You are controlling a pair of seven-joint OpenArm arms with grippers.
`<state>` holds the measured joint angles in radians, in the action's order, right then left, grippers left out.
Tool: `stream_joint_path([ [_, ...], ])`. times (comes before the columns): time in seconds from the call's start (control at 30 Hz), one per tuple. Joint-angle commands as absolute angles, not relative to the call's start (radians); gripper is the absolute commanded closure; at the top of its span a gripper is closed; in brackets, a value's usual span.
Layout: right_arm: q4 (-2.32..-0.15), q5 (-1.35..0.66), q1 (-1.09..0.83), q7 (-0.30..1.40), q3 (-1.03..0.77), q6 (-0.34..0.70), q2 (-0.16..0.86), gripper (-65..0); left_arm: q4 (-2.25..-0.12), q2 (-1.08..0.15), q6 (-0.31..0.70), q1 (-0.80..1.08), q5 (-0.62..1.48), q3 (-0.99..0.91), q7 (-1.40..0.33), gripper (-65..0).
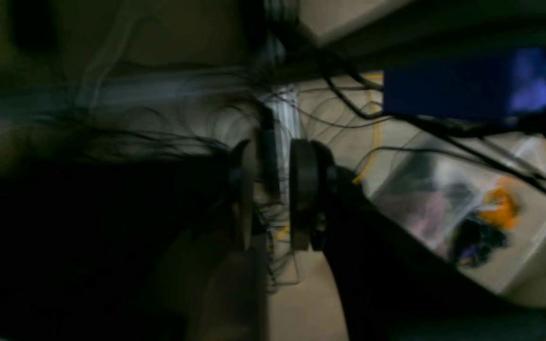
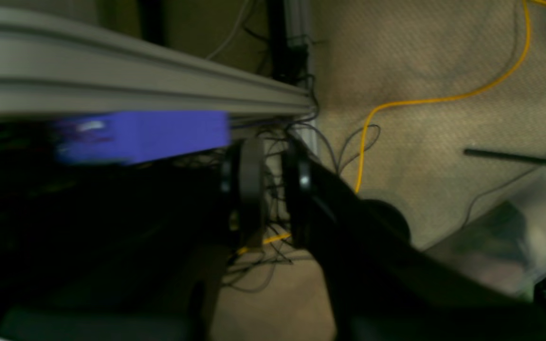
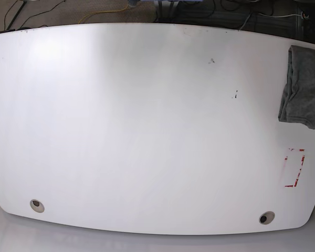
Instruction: Layout the t-shirt on the table in an organized manner, then fold the t-shirt properly
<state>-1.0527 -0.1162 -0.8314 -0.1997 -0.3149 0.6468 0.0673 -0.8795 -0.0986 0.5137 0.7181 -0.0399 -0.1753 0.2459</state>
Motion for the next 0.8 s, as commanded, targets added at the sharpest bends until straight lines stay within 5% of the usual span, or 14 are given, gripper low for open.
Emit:
stream_joint_path([
  [0.0,-0.94,-0.087,-0.789,-0.24,-0.317,0.661,0.073,-7.9,-0.785,-0.107,0.512,0.671,-0.033,-0.179,0.263,-10.4],
  [0.37,-0.615,0.025,-0.582,-0.346,-0.318,0.653,0.081,-7.9,-0.487,-0.107,0.501,0.466,-0.033,-0.179,0.263,-10.4],
  [0.77,-0.44,0.128,-0.418,-0.341,-0.314,0.522,0.097,-8.4,-0.186,-0.156,0.349,0.271,-0.035,-0.177,0.237,-10.4],
])
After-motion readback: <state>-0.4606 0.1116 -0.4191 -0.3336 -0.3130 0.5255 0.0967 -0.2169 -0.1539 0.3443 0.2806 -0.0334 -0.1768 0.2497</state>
